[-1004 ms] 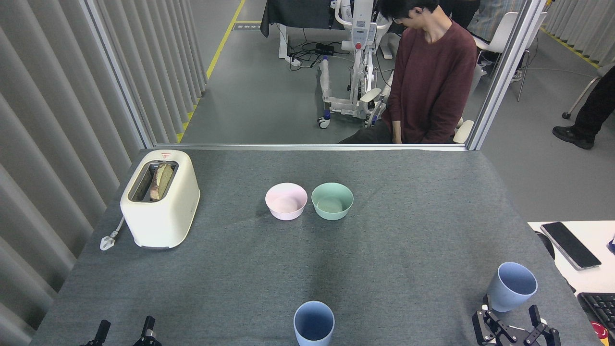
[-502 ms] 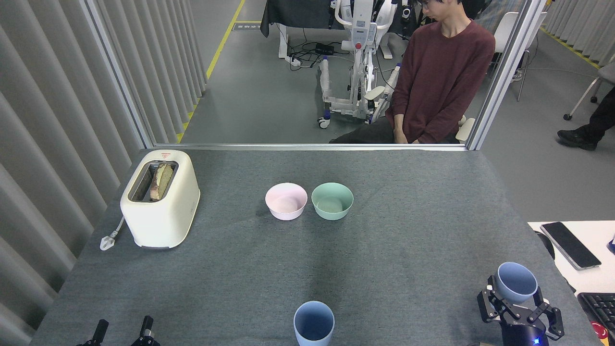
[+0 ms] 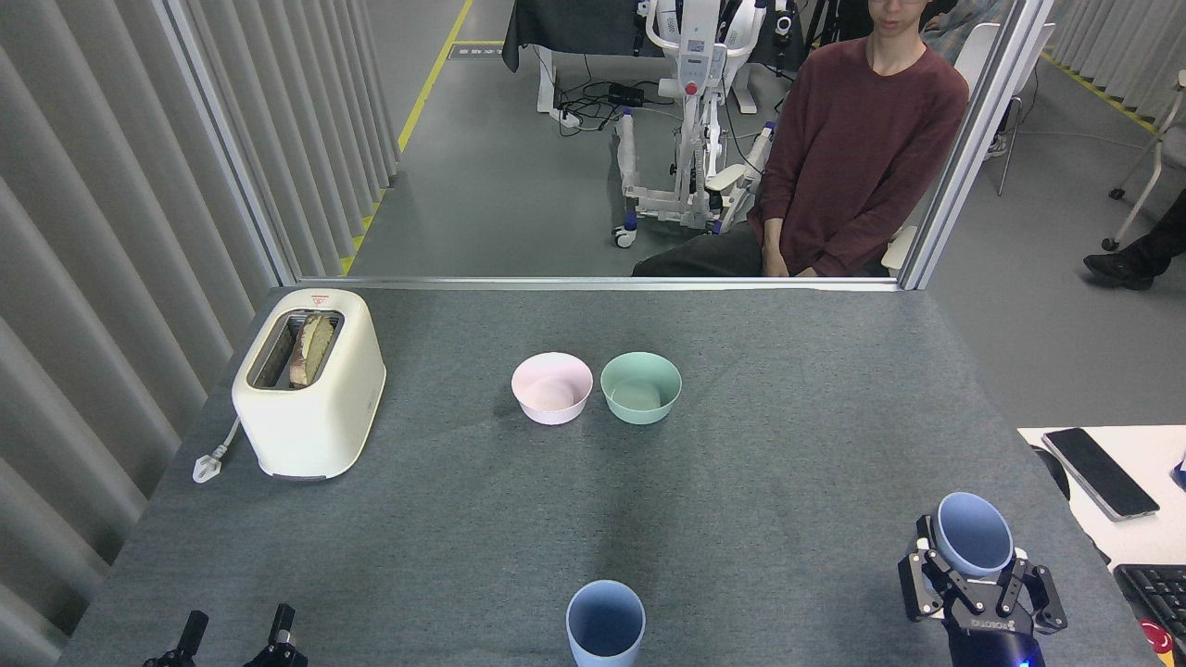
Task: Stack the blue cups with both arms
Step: 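Lift the cup with the right gripper and carry it over the first cup, then lower the held cup into the first blue cup with the right gripper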
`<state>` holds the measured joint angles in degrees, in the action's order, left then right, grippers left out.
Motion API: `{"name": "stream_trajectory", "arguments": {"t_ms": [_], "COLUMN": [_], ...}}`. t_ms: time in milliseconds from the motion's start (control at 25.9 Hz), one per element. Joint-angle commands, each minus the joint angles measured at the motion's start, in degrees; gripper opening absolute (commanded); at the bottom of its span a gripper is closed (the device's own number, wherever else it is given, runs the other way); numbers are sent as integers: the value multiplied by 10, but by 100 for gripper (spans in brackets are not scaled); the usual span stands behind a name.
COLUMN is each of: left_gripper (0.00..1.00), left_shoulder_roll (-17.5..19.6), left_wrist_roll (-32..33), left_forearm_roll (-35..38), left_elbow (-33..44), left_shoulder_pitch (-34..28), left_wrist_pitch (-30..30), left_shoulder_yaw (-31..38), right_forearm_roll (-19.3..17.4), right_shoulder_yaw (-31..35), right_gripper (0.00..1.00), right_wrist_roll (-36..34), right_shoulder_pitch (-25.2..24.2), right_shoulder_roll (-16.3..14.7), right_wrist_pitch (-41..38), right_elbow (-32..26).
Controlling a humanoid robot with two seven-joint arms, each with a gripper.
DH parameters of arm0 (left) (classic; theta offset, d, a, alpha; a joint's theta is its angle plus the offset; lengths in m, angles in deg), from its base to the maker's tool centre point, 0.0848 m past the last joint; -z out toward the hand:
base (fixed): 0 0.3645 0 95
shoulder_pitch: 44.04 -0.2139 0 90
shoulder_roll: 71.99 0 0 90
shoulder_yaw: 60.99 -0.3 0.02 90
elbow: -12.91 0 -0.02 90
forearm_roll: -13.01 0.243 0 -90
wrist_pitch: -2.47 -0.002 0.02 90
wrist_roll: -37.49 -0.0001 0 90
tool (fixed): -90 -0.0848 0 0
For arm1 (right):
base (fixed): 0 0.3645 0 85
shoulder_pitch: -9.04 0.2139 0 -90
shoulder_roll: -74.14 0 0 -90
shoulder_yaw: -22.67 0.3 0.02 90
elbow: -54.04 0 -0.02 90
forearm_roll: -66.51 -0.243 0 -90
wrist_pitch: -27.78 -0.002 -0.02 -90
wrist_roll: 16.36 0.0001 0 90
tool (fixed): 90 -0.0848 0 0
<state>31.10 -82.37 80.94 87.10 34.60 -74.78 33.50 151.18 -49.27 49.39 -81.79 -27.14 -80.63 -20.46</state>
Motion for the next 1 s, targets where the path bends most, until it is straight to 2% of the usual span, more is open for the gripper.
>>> {"name": "stream_trajectory", "arguments": {"t_ms": [0, 77, 155, 270, 348, 502, 966], "left_gripper": [100, 100, 100, 100, 100, 100, 100], "left_shoulder_roll": [1, 0, -1, 0, 1, 4, 4], "left_wrist_roll": [0, 0, -1, -1, -1, -2, -2], "left_forearm_roll": [0, 1, 1, 0, 0, -1, -1], "left_elbow": [0, 0, 1, 0, 0, -1, -4], "left_shoulder_pitch": [-2, -5, -6, -9, -9, -9, -9], "left_wrist_pitch": [0, 0, -1, -1, -1, 0, 0], "left_shoulder_yaw": [0, 0, 0, 1, 2, 7, 8], "right_forearm_roll": [7, 31, 81, 144, 174, 176, 176], "right_shoulder_yaw": [-77, -154, -213, -267, -303, -345, -344], "right_gripper": [46, 46, 46, 47, 49, 50, 50], "right_wrist_roll": [19, 34, 43, 66, 85, 114, 132], "right_shoulder_pitch": [-79, -89, -87, -76, -76, -77, -92], "right_shoulder_roll": [48, 58, 84, 123, 140, 142, 135], "right_wrist_pitch": [-37, -28, -7, -3, 0, 21, 10], "right_elbow": [-172, -202, -209, -209, -206, -207, -214]}}
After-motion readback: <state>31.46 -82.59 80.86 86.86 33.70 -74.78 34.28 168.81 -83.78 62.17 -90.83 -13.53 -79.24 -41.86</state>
